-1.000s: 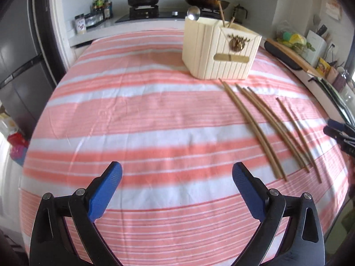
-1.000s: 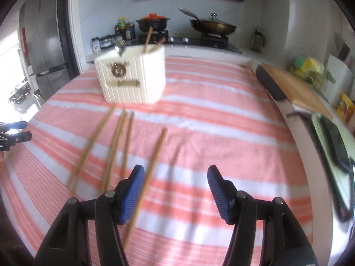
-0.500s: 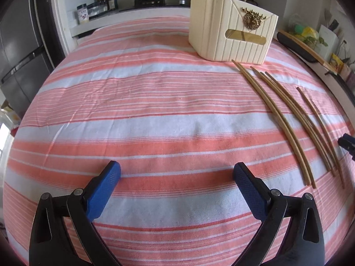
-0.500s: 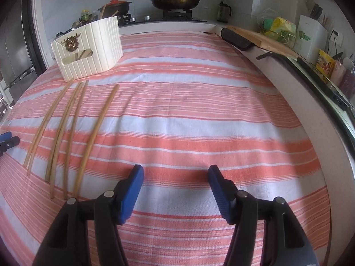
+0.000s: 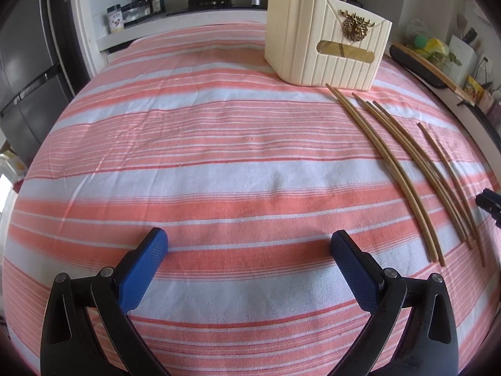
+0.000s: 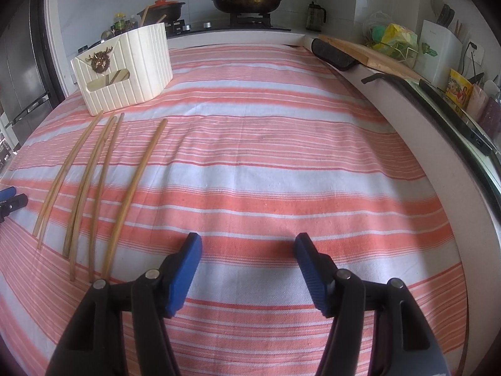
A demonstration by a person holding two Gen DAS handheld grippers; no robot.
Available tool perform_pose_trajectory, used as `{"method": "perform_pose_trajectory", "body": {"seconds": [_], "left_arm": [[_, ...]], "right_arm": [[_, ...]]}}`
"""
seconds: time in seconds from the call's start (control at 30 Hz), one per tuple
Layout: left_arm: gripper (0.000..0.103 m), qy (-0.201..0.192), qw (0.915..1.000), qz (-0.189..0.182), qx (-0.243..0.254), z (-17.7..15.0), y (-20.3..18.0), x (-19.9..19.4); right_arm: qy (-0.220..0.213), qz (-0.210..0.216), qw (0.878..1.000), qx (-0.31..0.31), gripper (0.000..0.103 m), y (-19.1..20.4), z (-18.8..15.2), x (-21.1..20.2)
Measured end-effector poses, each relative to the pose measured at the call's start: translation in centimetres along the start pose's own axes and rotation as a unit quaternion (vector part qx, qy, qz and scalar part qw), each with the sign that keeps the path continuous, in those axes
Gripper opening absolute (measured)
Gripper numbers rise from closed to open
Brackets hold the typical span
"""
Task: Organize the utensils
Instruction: 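Withdraw both open tools back over the table, then lower the left tool onto a loose wooden chopstick and close on it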
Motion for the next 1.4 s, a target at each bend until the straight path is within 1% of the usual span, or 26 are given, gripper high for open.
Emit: {"method": "perform_pose_trajectory", "body": {"seconds": [0.47,0.7,1.1,1.27,1.33,1.37,1.4], "left_arm": [[0.103,0.000,1.0000,0.005,0.000,-0.1,0.1,0.0],[0.103,-0.001,1.0000,-0.004,-0.007,0.0,0.2,0.0],[0.103,0.000,1.0000,0.003,-0.003,0.0,0.2,-0.1],[0.103,0.001,1.0000,0.005,0.000,0.0,0.2,-0.1],[0.102,0.009,0.9999,0.006,-0.003,0.1,-0.1,-0.4],[0.102,0.009,0.9999,-0.005,-0.010,0.3,-0.5,-0.8],[0.102,0.004,0.9995,-0.026,-0.016,0.6,-1.3,-1.5]], "right_arm": [[-0.001,0.004,1.000,0.001,0.065,0.0,0.0,0.1],[-0.001,0.003,1.000,0.001,0.065,0.0,0.0,0.1],[-0.001,0.004,1.000,0.001,0.065,0.0,0.0,0.1],[-0.001,0.004,1.000,0.001,0.065,0.0,0.0,0.1],[-0.001,0.004,1.000,0.000,0.065,0.0,0.0,0.1],[-0.001,0.004,1.000,0.000,0.065,0.0,0.0,0.1],[-0.001,0.004,1.000,0.000,0.065,0.0,0.0,0.1]]}}
Point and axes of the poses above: each gripper's, at about its wrist camera, not at the fingertips, and x roughly the way its jaws point, y to its left, z to its top, the point moved 8 cm from there along x, roughly the way its jaws point, and after that the axes turned 8 degrees about -x, right-handed, at the moved point
